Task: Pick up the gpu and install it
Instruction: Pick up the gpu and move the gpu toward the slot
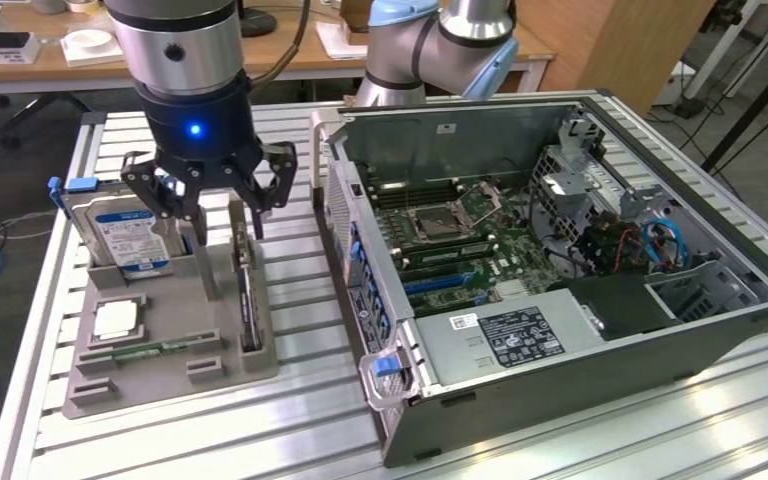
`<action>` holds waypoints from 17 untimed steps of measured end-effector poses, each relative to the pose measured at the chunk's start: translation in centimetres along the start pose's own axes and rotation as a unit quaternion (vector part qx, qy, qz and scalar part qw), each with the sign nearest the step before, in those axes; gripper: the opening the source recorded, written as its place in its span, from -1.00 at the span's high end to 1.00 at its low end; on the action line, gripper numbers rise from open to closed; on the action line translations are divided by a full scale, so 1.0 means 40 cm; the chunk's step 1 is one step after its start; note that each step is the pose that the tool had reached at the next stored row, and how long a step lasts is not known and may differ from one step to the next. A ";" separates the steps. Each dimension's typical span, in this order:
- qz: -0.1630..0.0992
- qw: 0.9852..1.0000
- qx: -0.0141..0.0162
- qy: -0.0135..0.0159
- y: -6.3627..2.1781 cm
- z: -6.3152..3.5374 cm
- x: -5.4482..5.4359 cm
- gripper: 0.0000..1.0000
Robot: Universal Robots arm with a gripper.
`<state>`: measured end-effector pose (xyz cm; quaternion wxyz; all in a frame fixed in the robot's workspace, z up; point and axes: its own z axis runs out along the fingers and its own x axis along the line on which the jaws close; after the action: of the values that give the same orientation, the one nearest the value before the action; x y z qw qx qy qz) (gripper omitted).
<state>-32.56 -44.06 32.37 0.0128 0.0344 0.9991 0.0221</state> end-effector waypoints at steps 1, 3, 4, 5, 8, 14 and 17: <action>0.000 1.000 0.000 0.000 0.000 0.002 0.000 -0.18; 0.000 1.000 0.000 0.000 0.000 0.004 -0.001 -0.18; 0.000 1.000 0.000 0.000 0.000 0.006 -0.001 -0.18; 0.000 1.000 0.000 0.000 0.000 0.007 -0.001 -0.18; 0.000 1.000 0.000 0.000 -0.001 0.012 -0.002 -0.18; -0.001 1.000 0.000 0.000 -0.004 0.025 -0.003 -0.18; -0.001 1.000 0.000 0.000 -0.008 0.031 -0.003 -0.18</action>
<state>-32.44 -44.35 31.11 0.0127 0.0339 0.9991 0.0221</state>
